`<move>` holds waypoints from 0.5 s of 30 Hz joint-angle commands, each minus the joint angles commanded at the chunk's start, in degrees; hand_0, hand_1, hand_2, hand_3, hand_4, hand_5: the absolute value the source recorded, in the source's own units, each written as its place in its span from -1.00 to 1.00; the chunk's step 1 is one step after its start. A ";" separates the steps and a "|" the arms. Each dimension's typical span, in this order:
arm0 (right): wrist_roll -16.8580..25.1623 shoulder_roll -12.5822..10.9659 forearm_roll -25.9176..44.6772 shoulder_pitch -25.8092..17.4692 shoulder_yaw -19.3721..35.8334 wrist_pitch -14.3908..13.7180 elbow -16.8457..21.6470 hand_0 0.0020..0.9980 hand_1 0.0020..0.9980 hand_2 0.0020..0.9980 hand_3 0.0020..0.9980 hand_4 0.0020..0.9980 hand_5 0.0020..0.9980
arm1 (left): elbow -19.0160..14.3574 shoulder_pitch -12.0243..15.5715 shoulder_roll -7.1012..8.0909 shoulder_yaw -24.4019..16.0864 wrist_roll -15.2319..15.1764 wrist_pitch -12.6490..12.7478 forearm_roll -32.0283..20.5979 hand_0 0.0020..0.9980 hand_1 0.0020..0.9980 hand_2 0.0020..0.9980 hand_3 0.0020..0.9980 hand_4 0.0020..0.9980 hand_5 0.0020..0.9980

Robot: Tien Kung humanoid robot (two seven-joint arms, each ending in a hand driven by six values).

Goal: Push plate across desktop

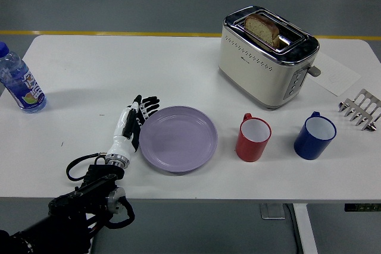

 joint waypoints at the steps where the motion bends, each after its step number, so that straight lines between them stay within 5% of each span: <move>1: 0.00 0.01 0.02 0.00 -0.01 0.00 0.00 0.35 0.30 0.36 0.20 -0.10 -0.58 | -0.01 -0.03 0.00 -0.01 0.00 0.02 0.04 0.44 0.48 0.42 0.25 -0.09 1.00; 15: -0.06 0.02 0.10 0.02 0.12 0.03 0.00 0.35 0.30 0.36 0.20 -0.10 -0.58 | 0.19 -0.92 0.00 -7.32 0.00 1.96 2.97 0.45 0.48 0.42 0.25 -0.09 1.00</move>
